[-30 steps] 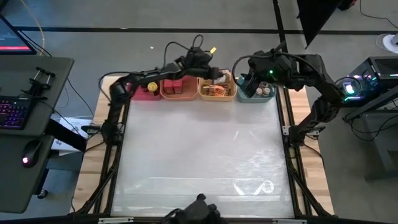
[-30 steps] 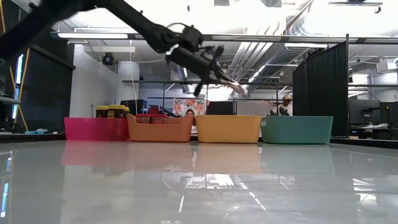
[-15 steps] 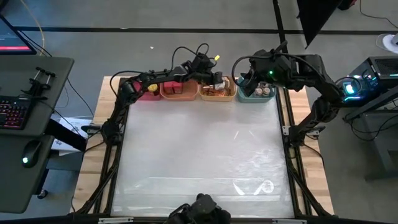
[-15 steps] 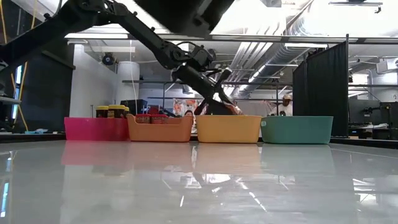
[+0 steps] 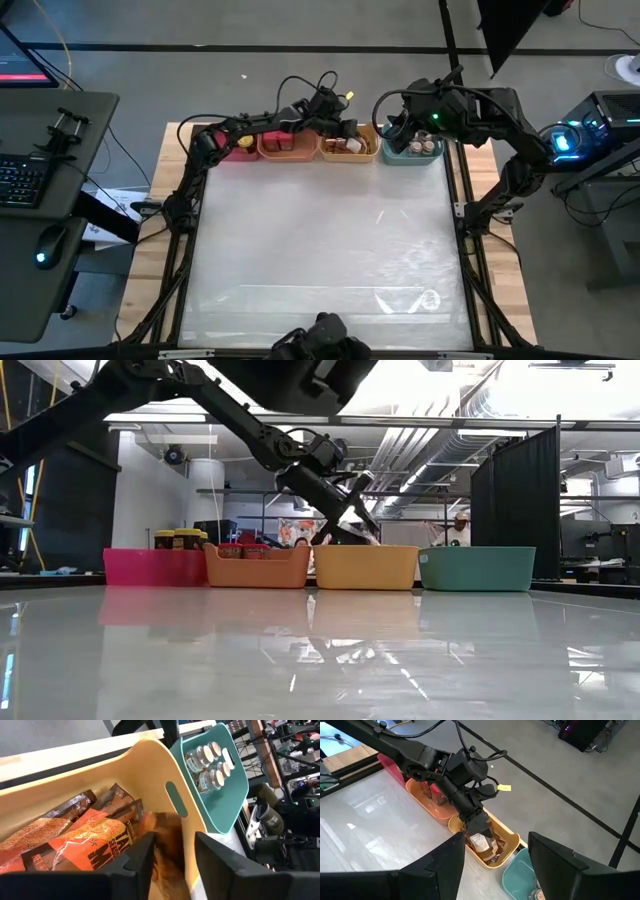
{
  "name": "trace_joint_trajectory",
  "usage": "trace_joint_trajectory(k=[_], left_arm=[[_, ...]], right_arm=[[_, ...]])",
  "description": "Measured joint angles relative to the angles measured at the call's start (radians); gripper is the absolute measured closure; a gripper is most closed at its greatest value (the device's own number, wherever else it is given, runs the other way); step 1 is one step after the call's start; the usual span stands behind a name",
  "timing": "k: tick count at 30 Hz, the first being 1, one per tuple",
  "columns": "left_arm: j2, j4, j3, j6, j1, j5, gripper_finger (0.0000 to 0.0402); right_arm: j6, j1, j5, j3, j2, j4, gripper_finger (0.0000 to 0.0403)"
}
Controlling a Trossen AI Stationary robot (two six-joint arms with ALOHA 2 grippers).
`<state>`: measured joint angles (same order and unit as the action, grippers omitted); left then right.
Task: Sort spices by type
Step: Put the orange seasoning pack into the yellow bin, then return to Home Position
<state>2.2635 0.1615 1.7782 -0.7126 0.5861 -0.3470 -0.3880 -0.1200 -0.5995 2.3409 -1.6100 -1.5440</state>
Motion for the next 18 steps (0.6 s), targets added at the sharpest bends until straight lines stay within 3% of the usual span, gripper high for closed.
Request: trace_joint_trajectory(k=[6,18], left_arm=[[0.0,-0.002,0.0,0.008,0.014,-0.027,0.0246],[-0.081,-0.005,0.0,0.099,0.116,-0.037,0.0243]], right_arm=[[0.0,0.0,0.0,0.0,0.0,0.0,0.0191],[-0.008,0.0,0.0,0.0,0.0,0.0,0.0191]])
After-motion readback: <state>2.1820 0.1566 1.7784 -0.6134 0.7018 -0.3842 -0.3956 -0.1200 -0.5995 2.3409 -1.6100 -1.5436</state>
